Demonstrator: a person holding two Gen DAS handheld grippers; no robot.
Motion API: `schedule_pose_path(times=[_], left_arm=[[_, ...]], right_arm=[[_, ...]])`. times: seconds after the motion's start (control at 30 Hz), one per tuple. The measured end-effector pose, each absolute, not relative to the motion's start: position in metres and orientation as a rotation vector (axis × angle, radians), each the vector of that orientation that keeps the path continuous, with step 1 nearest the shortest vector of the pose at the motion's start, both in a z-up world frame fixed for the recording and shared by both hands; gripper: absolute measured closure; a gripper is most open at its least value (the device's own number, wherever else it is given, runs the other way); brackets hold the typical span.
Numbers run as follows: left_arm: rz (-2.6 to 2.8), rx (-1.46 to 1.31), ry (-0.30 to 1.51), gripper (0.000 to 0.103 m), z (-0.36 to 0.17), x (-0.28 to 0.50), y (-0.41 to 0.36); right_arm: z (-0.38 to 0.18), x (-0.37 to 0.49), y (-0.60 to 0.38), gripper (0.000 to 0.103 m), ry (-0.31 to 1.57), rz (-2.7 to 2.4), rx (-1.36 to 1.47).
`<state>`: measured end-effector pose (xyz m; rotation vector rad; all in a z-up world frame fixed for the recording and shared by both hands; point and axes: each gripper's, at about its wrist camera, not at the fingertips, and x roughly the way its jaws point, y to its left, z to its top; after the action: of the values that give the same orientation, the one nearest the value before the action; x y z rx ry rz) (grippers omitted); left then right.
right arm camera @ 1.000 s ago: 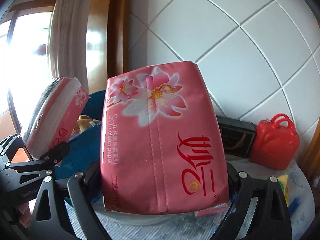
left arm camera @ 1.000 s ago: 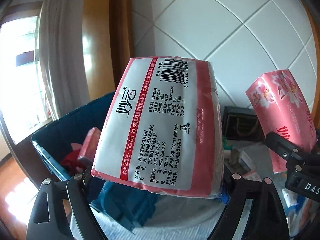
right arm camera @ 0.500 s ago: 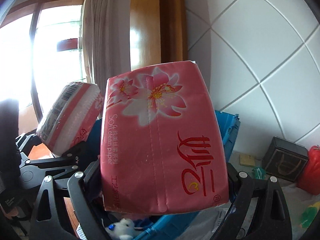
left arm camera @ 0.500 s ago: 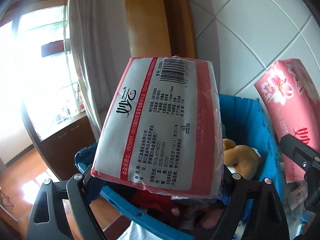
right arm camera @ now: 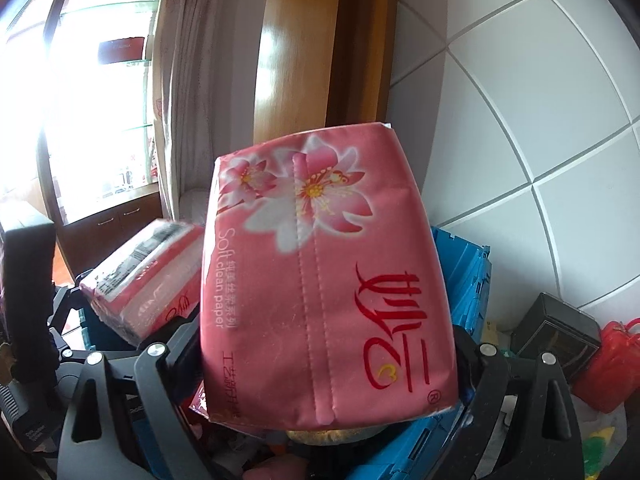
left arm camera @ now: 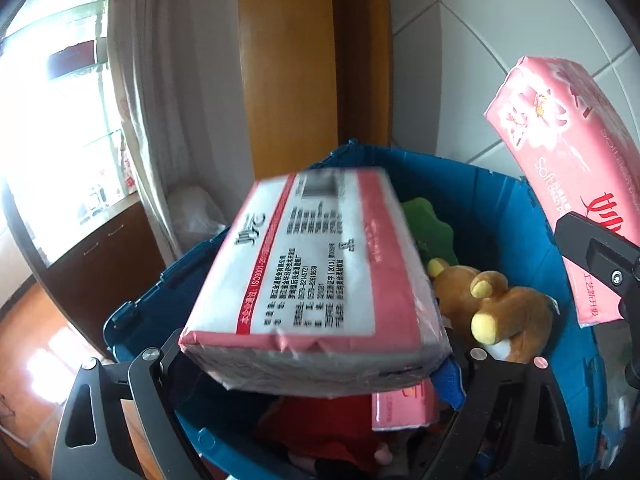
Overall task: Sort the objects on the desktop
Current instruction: 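Open both tools to drop the tissue packs into the blue crate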
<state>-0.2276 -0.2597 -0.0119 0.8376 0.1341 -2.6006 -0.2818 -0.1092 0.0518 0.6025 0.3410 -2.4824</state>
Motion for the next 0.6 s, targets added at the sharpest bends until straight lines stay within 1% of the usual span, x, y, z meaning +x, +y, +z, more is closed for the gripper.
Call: schedule_pose_path(times=[0.1,0.6], left_arm=[[-2.604,0.846,0.138,0.010,-0.011,-0.230,-0.257],[-2.640,0.850,0.094,0.009,-0.005,-0.219,-0.227]], right_arm=[[0.051,-0.283,-0.112,0.000,0.366,-2.510,0.609],[0.041,-0.271,-0.092,0.000,0.396,-2.545,0.654]])
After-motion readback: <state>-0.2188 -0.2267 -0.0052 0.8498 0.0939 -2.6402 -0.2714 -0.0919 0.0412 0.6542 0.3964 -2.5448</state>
